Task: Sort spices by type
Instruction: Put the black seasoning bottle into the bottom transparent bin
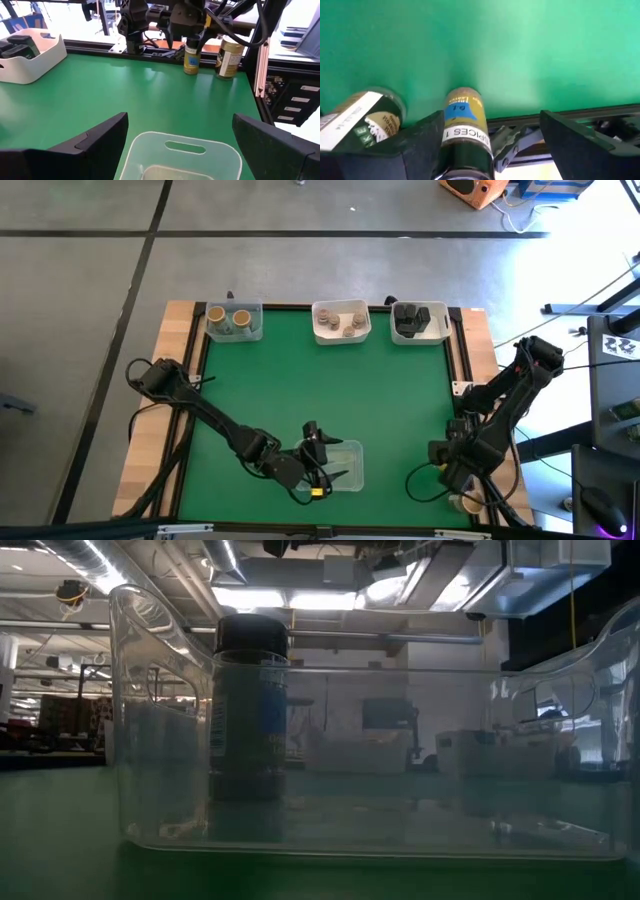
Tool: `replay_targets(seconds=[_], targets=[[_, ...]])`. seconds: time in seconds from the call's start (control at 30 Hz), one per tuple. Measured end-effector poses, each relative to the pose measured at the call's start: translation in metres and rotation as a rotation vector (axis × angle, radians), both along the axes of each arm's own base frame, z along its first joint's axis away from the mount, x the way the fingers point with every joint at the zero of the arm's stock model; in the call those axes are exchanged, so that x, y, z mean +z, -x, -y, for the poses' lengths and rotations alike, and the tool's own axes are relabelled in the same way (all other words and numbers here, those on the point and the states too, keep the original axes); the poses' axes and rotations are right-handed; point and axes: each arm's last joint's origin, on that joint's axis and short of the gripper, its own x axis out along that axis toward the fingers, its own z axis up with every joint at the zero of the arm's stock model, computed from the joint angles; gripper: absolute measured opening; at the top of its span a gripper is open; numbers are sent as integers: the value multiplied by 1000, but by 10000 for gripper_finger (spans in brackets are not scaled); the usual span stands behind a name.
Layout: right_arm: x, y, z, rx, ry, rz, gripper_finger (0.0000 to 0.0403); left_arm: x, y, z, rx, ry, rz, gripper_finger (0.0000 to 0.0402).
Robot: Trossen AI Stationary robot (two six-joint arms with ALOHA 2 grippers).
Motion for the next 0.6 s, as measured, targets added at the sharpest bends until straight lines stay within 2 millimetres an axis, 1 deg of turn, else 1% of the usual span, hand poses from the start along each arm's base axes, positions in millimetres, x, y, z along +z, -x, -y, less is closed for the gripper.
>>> replay_targets(seconds=[0.27,0.4,0.6], targets=[[1,3,-3,-50,-104,-151,324,-3,1,-1,6,-3,-29,339],[1,3,-3,-59,-109,-165,324,-3,0,-3,11,-3,-29,339],[-1,9,-7,-24,-88,-159,324,-3,0,-3,13,-5,-30,339]])
